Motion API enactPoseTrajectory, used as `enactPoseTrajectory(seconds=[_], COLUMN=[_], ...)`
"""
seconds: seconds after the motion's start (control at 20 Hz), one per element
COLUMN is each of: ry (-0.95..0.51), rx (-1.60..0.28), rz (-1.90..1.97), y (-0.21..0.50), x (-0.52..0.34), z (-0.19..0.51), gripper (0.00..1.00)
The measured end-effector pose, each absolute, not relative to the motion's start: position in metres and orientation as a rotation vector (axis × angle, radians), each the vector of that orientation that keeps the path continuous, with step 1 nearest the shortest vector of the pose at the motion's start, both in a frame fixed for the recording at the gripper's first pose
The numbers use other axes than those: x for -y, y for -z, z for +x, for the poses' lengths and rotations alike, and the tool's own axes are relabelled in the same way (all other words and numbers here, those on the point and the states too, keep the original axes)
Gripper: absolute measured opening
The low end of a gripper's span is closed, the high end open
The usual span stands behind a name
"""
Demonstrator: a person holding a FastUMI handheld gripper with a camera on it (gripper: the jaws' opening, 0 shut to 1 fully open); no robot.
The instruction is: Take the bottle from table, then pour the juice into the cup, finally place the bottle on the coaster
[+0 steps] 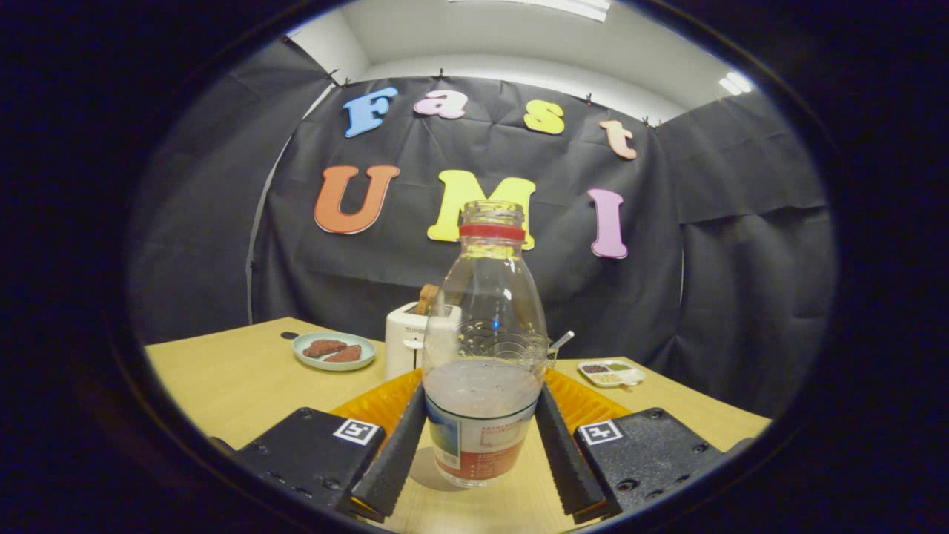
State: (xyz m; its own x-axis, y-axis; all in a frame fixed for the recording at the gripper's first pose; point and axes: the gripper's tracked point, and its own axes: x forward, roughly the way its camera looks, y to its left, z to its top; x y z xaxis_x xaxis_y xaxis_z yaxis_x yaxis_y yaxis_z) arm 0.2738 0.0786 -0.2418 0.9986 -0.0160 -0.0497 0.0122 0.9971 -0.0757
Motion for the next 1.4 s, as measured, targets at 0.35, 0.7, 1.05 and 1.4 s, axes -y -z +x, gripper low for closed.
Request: enactPoseTrajectory(seconds=[0.35,0.7,1.05,1.4], ry=[-0.018,-0.024,-0.030,-0.042], rx=[-0.064,-0.105,-0.100,-0.066], rz=[-0.041,-0.004,-0.012,-0.015], y=[0.279,0.300,0.301,0.286], x=[-0.089,-0.090,-0.093,-0.095], z=[0.306,0.313,0.312,0.306], gripper=[0.83,0.83,0.86,1.00])
